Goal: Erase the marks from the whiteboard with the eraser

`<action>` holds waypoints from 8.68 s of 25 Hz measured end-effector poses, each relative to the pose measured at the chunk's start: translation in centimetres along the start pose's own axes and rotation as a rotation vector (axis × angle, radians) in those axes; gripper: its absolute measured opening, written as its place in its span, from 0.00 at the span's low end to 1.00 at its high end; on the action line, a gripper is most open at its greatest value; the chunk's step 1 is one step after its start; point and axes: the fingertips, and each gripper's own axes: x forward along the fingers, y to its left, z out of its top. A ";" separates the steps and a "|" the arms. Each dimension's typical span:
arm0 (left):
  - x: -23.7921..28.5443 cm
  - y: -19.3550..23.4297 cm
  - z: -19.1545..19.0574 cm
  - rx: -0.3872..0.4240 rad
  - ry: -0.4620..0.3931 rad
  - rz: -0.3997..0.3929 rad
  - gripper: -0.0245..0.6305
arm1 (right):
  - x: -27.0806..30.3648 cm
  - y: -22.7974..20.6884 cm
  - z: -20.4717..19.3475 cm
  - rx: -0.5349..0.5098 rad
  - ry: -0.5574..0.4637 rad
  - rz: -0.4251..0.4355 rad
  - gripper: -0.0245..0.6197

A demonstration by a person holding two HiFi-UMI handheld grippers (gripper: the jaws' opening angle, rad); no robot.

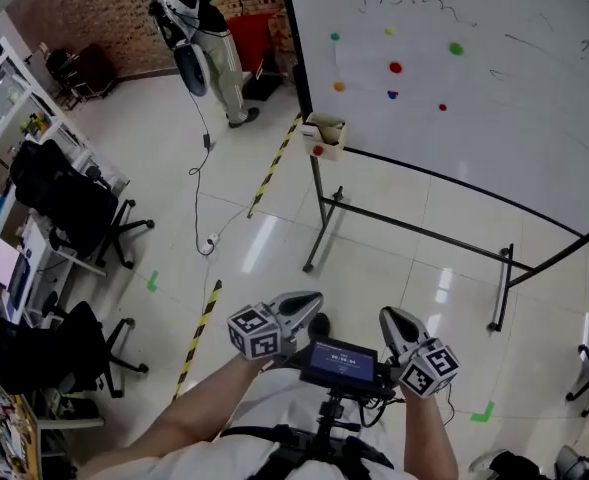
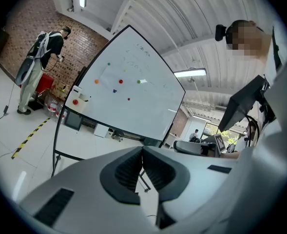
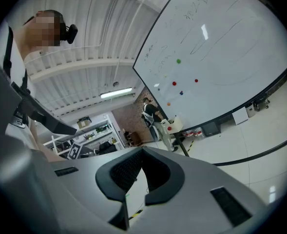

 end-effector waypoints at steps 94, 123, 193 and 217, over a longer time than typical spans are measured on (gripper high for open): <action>22.1 40.1 25.9 0.337 -0.057 0.751 0.46 | 24.8 -31.6 22.0 -0.108 0.104 -0.029 0.05; 19.7 33.1 32.3 0.403 -0.270 0.481 0.46 | 26.2 -25.6 24.7 -0.226 0.022 -0.083 0.05; 27.9 13.7 54.9 1.582 -0.111 0.581 0.41 | 23.3 -16.6 44.5 -0.603 -0.273 0.191 0.05; 20.3 19.0 63.4 1.021 -0.531 0.800 0.46 | 20.6 -19.1 46.9 -0.581 -0.353 0.150 0.05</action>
